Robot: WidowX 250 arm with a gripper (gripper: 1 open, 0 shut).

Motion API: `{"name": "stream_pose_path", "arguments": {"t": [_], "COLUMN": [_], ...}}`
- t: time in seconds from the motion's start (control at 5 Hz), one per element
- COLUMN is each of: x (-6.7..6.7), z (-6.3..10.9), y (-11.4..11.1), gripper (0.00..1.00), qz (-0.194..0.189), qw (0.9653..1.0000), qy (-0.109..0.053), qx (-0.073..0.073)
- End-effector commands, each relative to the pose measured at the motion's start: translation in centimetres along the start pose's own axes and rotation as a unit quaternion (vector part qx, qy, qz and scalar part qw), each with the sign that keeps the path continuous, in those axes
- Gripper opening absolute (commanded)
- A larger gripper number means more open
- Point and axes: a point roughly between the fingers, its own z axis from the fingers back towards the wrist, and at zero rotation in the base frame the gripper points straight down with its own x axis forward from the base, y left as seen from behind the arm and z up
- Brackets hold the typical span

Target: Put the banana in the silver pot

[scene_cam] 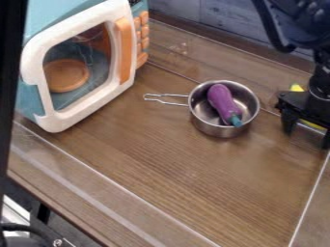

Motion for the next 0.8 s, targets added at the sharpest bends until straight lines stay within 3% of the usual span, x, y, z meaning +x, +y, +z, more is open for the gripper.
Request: {"name": "stream_pose_path", "arguments": {"t": [0.0, 0.6], "x": [0.07, 0.10], "z": [0.35, 0.40], "y": [-0.40, -0.36], "gripper": [1.00, 1.00], "qz": [0.001, 0.008], "qw": [0.9999, 0.9998], "qy": [-0.010, -0.019], "qx": [-0.003, -0.002]}}
